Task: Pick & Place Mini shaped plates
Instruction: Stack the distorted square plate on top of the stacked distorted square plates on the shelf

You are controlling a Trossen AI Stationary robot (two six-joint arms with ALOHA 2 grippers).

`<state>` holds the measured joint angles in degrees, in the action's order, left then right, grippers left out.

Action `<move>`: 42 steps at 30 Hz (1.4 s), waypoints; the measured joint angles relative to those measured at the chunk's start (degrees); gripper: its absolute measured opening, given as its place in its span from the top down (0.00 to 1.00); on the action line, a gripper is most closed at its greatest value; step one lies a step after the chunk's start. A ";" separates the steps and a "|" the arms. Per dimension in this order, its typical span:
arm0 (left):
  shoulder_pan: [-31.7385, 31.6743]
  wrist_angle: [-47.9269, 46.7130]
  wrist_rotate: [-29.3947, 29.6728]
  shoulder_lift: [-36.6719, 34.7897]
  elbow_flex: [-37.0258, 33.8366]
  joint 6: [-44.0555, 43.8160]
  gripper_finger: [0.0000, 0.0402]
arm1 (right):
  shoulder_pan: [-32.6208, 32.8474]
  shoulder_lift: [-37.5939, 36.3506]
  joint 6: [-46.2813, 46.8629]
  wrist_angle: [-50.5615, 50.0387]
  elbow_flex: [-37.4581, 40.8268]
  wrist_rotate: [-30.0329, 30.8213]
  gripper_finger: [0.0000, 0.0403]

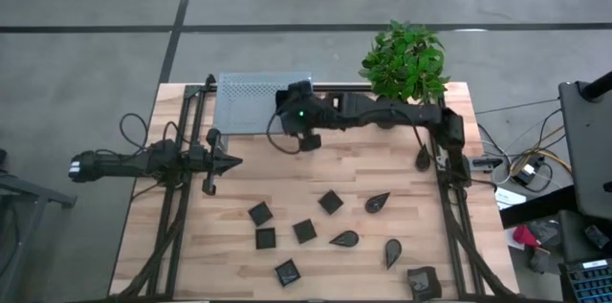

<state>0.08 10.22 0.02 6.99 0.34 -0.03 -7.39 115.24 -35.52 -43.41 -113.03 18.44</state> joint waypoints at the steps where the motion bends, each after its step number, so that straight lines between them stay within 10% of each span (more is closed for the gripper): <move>1: 0.00 0.00 0.00 0.00 0.00 -0.02 1.00 | -0.56 -0.02 -0.44 0.40 0.00 -0.04 0.98; 42: 0.00 -0.02 0.01 -0.01 0.00 0.00 1.00 | -5.58 0.11 0.86 6.89 3.98 -6.95 0.93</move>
<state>0.08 10.20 0.03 6.99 0.34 -0.04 -12.97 115.35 -34.66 -36.51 -109.06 11.49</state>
